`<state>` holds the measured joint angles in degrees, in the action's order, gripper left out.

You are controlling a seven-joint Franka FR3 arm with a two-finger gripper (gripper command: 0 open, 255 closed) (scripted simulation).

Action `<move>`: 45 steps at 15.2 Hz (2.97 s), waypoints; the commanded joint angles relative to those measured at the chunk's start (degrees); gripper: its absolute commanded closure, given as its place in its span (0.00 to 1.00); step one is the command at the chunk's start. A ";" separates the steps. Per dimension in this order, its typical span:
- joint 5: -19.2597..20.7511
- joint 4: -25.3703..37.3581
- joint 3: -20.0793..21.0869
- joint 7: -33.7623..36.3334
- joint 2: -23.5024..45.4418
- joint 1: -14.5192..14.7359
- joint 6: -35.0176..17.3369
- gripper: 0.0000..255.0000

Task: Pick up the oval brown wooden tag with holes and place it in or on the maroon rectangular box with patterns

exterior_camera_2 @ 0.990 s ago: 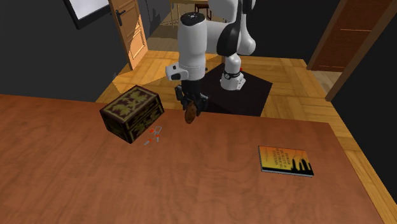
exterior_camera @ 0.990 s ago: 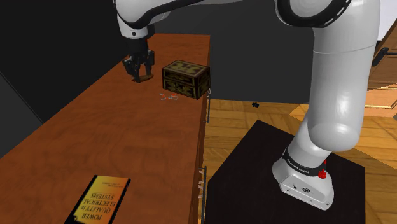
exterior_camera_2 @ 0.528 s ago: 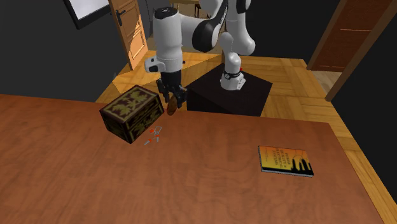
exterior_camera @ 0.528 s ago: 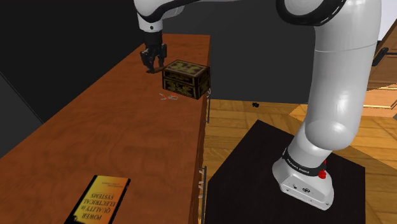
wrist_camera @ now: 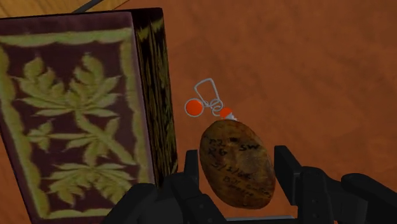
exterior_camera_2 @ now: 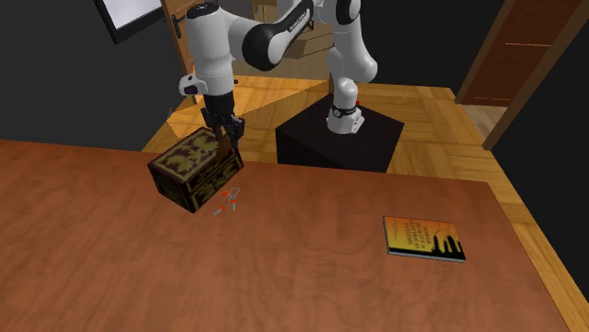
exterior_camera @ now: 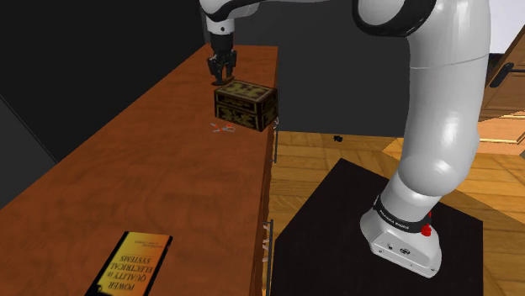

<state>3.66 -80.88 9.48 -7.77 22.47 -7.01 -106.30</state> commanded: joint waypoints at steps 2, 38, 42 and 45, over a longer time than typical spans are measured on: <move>-0.29 3.21 -0.95 -3.39 2.06 -2.17 1.09 1.00; -0.98 15.13 -3.92 -15.19 16.45 -10.48 -1.36 0.00; -0.98 15.17 -3.92 -15.18 16.47 -10.47 -1.34 0.00; -1.04 18.11 -3.89 -15.26 15.93 -10.44 2.13 0.00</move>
<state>2.63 -63.95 5.57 -23.04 38.59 -17.50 -105.57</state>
